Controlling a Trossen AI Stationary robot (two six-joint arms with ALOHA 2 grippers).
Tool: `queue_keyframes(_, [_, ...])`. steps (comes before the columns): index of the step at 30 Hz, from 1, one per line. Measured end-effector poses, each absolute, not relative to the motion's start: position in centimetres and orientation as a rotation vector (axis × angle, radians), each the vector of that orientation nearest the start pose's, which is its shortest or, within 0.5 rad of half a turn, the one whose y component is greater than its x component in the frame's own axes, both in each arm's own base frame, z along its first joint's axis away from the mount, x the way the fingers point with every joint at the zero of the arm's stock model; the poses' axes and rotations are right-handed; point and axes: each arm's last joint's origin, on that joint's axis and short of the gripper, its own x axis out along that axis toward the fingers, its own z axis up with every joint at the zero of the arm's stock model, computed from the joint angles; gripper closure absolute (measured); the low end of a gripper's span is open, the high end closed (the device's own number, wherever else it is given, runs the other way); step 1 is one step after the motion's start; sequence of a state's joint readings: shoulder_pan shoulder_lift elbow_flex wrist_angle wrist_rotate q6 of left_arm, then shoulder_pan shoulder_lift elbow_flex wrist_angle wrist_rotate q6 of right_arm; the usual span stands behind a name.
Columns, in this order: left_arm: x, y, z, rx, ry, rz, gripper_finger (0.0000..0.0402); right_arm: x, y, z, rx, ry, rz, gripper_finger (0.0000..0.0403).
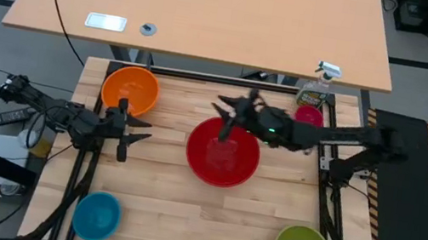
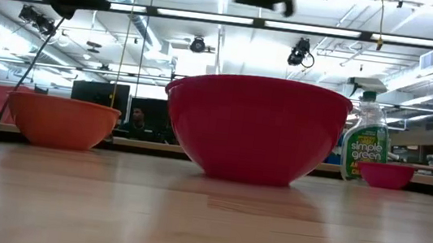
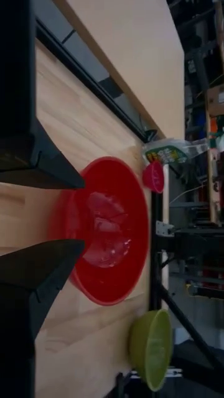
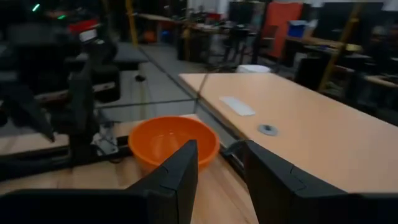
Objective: Nest bowls inside each other
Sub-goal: Stack the orange bowl on the red bowl
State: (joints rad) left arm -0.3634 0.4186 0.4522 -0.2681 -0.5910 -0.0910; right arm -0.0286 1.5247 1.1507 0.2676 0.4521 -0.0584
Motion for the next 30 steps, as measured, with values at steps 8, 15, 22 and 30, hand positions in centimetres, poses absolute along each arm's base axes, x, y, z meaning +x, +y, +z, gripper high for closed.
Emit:
queue_keyframes(8, [9.4,-1.8,26.1,-0.016,0.156,0.252,0.026,41.8,-4.0,30.1,-0.054,0.165,-0.266,0.0267])
queue_keyframes(15, [9.1,-2.1,26.2,-0.017,0.153,0.12,0.026,46.7,-4.5,28.7,-0.081,0.286,-0.227,0.0265])
queue_keyframes(22, [9.1,-2.1,26.2,0.0,0.158,0.093,0.026,50.7,-5.2,26.9,-0.134,0.345,-0.188,0.0265])
queue_keyframes(30, [8.9,-1.9,26.4,0.021,0.126,0.153,0.026,53.7,-7.6,23.7,-0.127,0.349,-0.178,0.0239])
